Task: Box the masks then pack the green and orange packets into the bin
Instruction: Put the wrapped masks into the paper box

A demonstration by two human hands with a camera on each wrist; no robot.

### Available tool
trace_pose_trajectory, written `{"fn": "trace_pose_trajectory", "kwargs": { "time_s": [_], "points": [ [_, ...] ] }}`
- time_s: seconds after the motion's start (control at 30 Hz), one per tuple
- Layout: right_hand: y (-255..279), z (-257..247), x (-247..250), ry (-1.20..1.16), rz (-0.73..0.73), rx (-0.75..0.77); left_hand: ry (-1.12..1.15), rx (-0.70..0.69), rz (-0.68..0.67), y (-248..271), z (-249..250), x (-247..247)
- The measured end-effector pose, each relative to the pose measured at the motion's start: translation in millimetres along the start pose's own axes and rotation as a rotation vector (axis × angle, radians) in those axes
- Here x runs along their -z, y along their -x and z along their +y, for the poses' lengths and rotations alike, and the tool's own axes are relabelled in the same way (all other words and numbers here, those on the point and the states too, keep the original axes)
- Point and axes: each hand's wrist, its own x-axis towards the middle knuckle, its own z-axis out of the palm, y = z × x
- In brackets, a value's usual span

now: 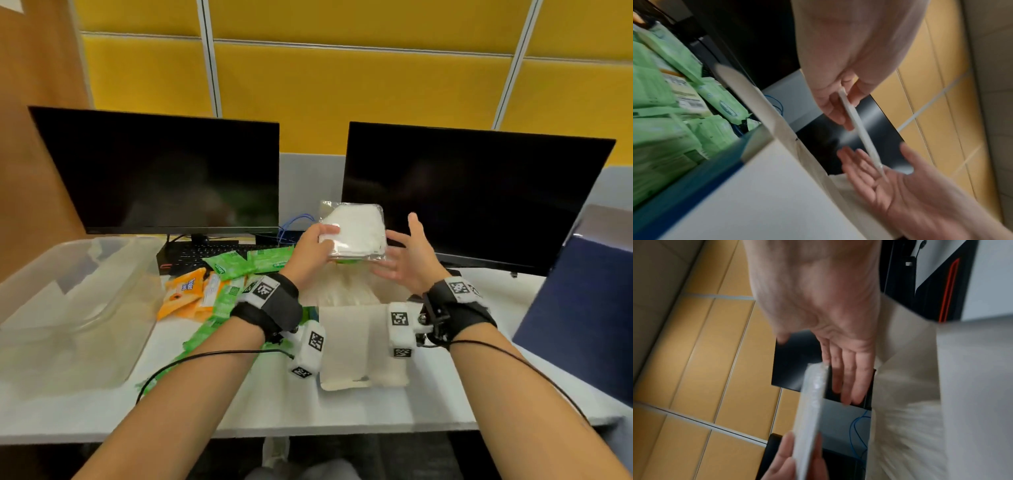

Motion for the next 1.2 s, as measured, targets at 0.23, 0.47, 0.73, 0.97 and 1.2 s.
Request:
{"fn": "trace_pose_trajectory", "kwargs": {
  "time_s": [0.23,0.47,0.73,0.97,1.2],
  "points": [
    [14,-18,18,0.688,0.311,0.358,-0.488,-0.114,-0.166,8,-11,-37],
    [32,-32,10,1.259,0.381,0.455,-0.945,-0.117,-0.442,16,-23,-46],
    [50,-63,-12,1.521,0.304,0.524,-1.009,-0.085,-0.430,14,-30,-49],
    [41,-44,-21,1.273,0.102,0.284,-1.028,-0.100,-0.454,15,-33,-48],
    [44,-37,-12,1.550,0.300,0.394,-1.104,-0.041,-0.503,15,-30,-50]
  ]
}}
